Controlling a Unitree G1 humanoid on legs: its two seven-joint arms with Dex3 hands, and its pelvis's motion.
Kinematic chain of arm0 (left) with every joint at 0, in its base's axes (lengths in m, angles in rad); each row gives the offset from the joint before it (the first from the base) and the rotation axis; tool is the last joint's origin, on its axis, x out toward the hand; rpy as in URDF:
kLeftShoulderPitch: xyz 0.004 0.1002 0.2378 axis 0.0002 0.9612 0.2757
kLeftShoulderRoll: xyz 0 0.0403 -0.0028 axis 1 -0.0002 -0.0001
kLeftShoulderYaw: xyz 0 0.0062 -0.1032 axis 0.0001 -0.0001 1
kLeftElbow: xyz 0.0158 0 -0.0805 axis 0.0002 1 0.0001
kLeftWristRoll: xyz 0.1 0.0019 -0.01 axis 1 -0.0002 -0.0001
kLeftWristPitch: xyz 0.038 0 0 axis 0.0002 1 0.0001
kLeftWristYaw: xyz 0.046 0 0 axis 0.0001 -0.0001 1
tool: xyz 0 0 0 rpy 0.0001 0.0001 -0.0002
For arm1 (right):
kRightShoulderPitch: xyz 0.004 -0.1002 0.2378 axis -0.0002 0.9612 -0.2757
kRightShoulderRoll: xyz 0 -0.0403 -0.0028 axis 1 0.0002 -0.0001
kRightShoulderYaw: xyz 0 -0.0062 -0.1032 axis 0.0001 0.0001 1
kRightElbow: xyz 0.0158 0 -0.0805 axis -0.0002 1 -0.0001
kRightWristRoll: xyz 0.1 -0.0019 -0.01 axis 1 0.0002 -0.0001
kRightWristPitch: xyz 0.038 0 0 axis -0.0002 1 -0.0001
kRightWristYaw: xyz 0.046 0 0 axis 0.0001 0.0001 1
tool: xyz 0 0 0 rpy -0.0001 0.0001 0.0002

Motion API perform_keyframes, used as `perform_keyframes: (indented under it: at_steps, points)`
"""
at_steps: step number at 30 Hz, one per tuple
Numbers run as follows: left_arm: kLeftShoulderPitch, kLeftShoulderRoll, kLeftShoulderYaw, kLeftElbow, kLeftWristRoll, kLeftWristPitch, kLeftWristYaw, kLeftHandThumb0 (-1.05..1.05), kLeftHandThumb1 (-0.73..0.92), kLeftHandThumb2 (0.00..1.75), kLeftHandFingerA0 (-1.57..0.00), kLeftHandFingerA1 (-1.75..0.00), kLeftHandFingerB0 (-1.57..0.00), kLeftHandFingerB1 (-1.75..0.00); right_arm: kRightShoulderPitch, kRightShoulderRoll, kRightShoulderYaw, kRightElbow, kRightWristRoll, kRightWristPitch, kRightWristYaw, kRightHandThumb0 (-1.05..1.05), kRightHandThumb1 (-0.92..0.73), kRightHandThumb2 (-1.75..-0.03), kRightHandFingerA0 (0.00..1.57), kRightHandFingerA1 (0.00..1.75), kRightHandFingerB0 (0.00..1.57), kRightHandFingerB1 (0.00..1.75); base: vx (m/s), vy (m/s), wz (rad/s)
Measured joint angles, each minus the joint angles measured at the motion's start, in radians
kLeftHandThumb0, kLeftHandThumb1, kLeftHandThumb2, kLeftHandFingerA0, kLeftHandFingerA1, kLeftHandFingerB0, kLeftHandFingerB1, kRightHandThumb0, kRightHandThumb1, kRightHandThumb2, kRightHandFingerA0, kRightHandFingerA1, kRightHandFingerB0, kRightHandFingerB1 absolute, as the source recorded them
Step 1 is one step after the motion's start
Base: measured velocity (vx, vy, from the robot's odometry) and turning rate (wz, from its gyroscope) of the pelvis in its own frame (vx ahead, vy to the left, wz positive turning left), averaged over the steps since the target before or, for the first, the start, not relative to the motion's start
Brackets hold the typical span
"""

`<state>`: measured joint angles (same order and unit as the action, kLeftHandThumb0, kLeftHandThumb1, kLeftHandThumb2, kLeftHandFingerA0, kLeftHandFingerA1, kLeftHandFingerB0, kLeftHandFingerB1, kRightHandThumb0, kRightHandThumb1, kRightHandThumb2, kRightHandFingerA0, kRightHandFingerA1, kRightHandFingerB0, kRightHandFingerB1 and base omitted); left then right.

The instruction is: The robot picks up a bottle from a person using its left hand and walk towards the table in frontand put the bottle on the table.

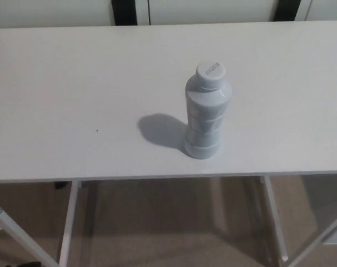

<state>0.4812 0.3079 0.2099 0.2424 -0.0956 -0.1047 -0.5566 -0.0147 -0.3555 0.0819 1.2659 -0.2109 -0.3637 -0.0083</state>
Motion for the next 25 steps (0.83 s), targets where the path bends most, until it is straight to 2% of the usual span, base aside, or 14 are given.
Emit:
perform_keyframes:
  at_steps: [6, 10, 11, 12, 13, 14, 15, 16, 19, 20, 21, 23, 24, 25]
  points:
    - [-0.134, -0.021, 0.004, 0.258, 0.002, 0.0, 0.048, -0.55, 0.78, 0.63, -0.25, -0.35, -0.22, -0.3, 0.005, 0.004, 0.0, 0.001, 0.0, 0.0, 0.0, -0.37, -0.48, -0.83, 0.69, 0.6, 0.55, 0.54, 0.0, 0.0, 0.0]
    - [-0.214, -0.021, 0.003, 0.443, 0.007, 0.0, 0.079, -0.59, 0.76, 0.63, -0.31, -0.35, -0.23, -0.29, 0.004, 0.009, 0.0, 0.001, 0.0, 0.0, 0.0, -0.36, -0.47, -0.82, 0.68, 0.6, 0.56, 0.54, 0.0, 0.0, 0.0]
    - [-0.232, -0.02, 0.003, 0.487, 0.009, -0.001, 0.088, -0.59, 0.77, 0.63, -0.29, -0.34, -0.22, -0.28, 0.003, 0.01, 0.0, 0.002, 0.0, 0.001, 0.0, -0.37, -0.56, -0.57, 0.72, 0.42, 0.66, 0.42, 0.0, 0.0, 0.0]
    - [-0.24, -0.02, 0.003, 0.504, 0.01, -0.001, 0.091, -0.59, 0.77, 0.63, -0.29, -0.34, -0.22, -0.28, 0.002, 0.011, 0.0, 0.002, 0.0, 0.001, -0.001, -0.37, -0.56, -0.57, 0.72, 0.42, 0.66, 0.42, 0.0, 0.0, 0.0]
    - [-0.261, -0.016, 0.001, 0.554, 0.014, -0.004, 0.101, -0.59, 0.77, 0.63, -0.21, -0.31, -0.17, -0.27, 0.001, 0.014, -0.001, 0.002, 0.001, 0.001, -0.001, -0.38, -0.56, -0.57, 0.71, 0.42, 0.66, 0.41, 0.0, 0.0, 0.0]
    - [-0.273, -0.012, 0.0, 0.585, 0.016, -0.008, 0.108, -0.33, 0.54, 1.06, 0.0, -0.47, 0.0, -0.47, 0.0, 0.016, -0.002, 0.003, 0.001, 0.001, -0.001, -0.38, -0.56, -0.57, 0.72, 0.42, 0.66, 0.41, 0.0, 0.0, 0.0]
    - [-0.293, -0.001, -0.003, 0.637, 0.019, -0.015, 0.117, -0.33, 0.53, 1.05, 0.0, -0.48, 0.0, -0.47, 0.0, 0.019, -0.002, 0.005, 0.001, 0.001, -0.001, -0.37, -0.47, -0.82, 0.68, 0.6, 0.56, 0.54, 0.0, 0.0, 0.0]
    - [-0.316, 0.015, -0.012, 0.698, 0.028, -0.025, 0.127, -0.65, 0.57, 0.91, -0.09, -0.43, -0.01, -0.35, -0.001, 0.023, -0.003, 0.009, 0.001, 0.003, -0.001, -0.38, -0.48, -0.82, 0.69, 0.6, 0.56, 0.54, 0.0, 0.0, 0.0]
    - [-0.357, 0.048, -0.029, 0.806, 0.042, -0.042, 0.141, -0.73, 0.59, 0.91, -0.05, -0.4, -0.01, -0.32, -0.003, 0.029, -0.003, 0.018, 0.0, 0.008, -0.003, -0.38, -0.48, -0.82, 0.69, 0.6, 0.56, 0.54, 0.0, 0.0, 0.0]
    - [-0.377, 0.059, -0.034, 0.845, 0.046, -0.05, 0.146, -0.72, 0.59, 0.9, -0.05, -0.4, -0.01, -0.3, -0.007, 0.03, -0.003, 0.02, 0.0, 0.011, -0.003, -0.36, -0.56, -0.57, 0.73, 0.42, 0.66, 0.41, 0.0, 0.0, 0.0]
    - [-0.395, 0.068, -0.037, 0.875, 0.05, -0.056, 0.151, -0.72, 0.59, 0.9, -0.05, -0.4, -0.02, -0.29, -0.013, 0.031, -0.004, 0.021, 0.0, 0.013, -0.004, -0.38, -0.48, -0.82, 0.69, 0.6, 0.55, 0.54, 0.0, 0.0, 0.0]
    - [-0.42, 0.077, -0.042, 0.917, 0.053, -0.07, 0.156, -0.71, 0.57, 0.9, -0.05, -0.41, -0.03, -0.3, -0.023, 0.032, -0.006, 0.021, 0.0, 0.015, -0.005, -0.37, -0.48, -0.82, 0.68, 0.6, 0.54, 0.54, 0.0, 0.0, 0.0]
    - [-0.428, 0.08, -0.043, 0.93, 0.054, -0.076, 0.157, -0.69, 0.55, 0.88, -0.04, -0.39, -0.04, -0.3, -0.025, 0.033, -0.007, 0.021, 0.0, 0.016, -0.006, -0.39, -0.56, -0.58, 0.71, 0.42, 0.64, 0.41, 0.0, 0.0, 0.0]
    - [-0.433, 0.081, -0.042, 0.939, 0.053, -0.078, 0.157, -0.68, 0.55, 0.89, -0.02, -0.35, -0.05, -0.29, -0.026, 0.033, -0.007, 0.021, 0.0, 0.017, -0.006, -0.38, -0.56, -0.57, 0.71, 0.42, 0.65, 0.41, 0.0, 0.0, 0.0]
